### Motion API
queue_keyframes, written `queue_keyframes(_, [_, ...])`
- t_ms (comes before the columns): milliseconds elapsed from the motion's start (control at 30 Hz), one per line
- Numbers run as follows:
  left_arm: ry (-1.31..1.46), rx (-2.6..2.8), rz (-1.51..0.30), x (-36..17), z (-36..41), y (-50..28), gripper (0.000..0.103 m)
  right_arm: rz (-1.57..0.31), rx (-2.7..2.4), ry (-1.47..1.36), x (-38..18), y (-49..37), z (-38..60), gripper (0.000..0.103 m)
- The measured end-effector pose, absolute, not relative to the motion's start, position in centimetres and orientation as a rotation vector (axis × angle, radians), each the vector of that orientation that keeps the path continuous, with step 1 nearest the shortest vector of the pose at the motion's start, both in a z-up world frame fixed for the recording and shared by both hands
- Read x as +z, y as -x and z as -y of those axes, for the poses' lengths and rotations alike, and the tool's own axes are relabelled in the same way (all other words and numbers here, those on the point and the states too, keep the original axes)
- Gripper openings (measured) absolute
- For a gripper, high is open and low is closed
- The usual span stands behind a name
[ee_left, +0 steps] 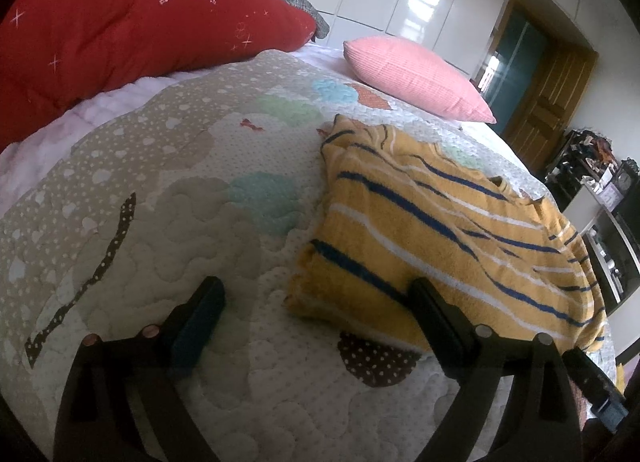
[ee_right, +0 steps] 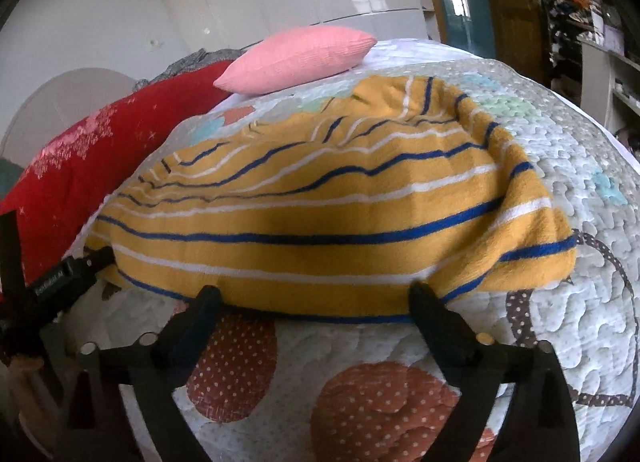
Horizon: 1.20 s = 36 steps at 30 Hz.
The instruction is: Fold small clothes
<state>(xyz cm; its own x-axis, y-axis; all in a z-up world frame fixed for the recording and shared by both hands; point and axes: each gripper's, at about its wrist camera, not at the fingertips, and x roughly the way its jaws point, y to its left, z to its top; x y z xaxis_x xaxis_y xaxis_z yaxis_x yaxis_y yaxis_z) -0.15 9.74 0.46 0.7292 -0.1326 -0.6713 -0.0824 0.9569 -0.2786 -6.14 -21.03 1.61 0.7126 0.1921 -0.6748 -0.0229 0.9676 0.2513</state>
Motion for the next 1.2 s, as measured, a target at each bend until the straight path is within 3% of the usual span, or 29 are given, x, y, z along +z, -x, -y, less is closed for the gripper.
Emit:
queue_keyframes(533, [0.309, -0.048, -0.746, 0.5, -9.8, 0.4, 0.095, -0.78, 0.069, -0.124, 0.4, 6.4, 19.7, 0.102])
queue_keyframes(900, [0.323, -0.121, -0.726, 0.4, -9.9, 0.9, 0.103, -0.751, 0.062, -0.116, 0.2, 6.7, 19.7, 0.102])
queue_keyframes(1200, [0.39, -0.13, -0.825, 1.4, -10.0, -2.2, 0.103, -0.742, 0.07, -0.124, 0.1, 6.9, 20.0, 0.103])
